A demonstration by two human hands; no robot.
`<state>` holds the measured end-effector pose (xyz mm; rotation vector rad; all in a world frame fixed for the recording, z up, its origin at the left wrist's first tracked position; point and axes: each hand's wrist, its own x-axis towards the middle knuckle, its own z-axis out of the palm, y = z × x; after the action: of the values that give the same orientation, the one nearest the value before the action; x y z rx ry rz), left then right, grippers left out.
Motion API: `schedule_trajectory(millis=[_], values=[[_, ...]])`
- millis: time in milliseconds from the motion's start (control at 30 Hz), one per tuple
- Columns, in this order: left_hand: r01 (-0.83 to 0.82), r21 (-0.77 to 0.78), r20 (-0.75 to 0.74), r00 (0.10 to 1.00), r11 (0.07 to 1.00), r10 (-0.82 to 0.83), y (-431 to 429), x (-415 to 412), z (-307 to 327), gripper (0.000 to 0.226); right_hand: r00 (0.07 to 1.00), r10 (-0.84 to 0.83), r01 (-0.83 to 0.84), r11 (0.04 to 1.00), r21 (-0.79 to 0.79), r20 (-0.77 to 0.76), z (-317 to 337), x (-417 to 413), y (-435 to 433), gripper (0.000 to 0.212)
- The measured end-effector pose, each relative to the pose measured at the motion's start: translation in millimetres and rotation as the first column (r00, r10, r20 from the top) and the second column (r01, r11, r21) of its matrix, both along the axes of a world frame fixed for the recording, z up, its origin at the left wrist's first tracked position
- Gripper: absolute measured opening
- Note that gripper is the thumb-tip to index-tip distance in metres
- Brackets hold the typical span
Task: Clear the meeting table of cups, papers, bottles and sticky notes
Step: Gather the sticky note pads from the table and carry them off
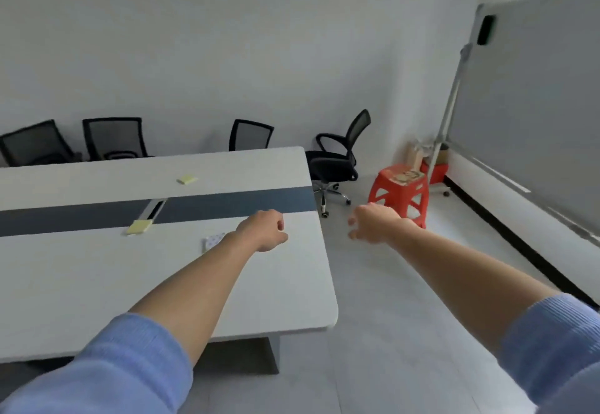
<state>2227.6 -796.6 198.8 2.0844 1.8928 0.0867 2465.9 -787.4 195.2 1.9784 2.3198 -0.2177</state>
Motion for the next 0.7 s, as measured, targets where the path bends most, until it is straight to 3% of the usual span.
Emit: schedule_trajectory(millis=[233, 367, 567, 700], values=[[-0.206, -0.036, 0.110, 0.972, 0.978, 0.209, 100.7, -57.1, -14.2, 0.028, 0.983, 0.181, -0.182, 0.980, -0.075, -0.019, -27.4, -70.6, 147.4, 0.040], [-0.364, -0.075, 0.217, 0.903, 0.928, 0.371, 134.0, -102.4, -27.5, 0.026, 0.961, 0.276, -0.276, 0.958, -0.083, -0.012, -33.9, -120.4, 219.8, 0.035], [-0.564, -0.196, 0.139, 0.794, 0.802, 0.592, 134.3, -194.7, -75.1, 0.027, 0.897, 0.439, -0.440, 0.878, -0.187, -0.052, -80.9, -211.5, 262.9, 0.038], [-0.599, -0.279, 0.114, 0.755, 0.751, 0.645, 145.0, -241.7, -112.5, 0.031, 0.880, 0.469, -0.473, 0.845, -0.252, -0.079, -123.5, -264.8, 280.3, 0.039]])
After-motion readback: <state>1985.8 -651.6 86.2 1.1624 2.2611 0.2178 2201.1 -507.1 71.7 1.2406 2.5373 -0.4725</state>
